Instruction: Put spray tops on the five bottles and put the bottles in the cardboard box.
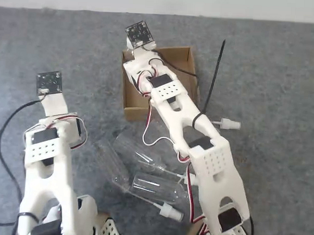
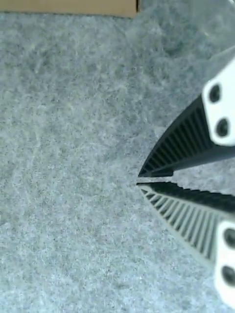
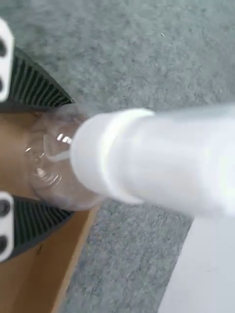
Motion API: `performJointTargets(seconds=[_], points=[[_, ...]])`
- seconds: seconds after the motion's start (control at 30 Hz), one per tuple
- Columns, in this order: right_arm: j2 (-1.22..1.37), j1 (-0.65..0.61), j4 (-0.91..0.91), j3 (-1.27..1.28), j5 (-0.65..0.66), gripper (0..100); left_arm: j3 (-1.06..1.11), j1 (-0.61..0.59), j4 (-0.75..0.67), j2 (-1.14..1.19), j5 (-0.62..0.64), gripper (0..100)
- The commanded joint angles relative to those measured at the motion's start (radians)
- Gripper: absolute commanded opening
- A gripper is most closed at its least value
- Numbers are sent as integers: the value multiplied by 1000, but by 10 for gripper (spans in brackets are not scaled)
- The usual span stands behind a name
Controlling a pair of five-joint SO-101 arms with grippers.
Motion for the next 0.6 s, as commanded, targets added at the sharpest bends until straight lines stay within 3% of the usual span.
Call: performJointTargets(seconds=[0.0, 0.43, 0.57], points=[[39, 39, -24, -172, -54, 70, -4, 0, -23, -37, -9, 15], [179, 39, -10, -292, -51, 72, -4, 2, -23, -37, -9, 15], [179, 38, -7, -290, -51, 155, -4, 2, -23, -37, -9, 15]])
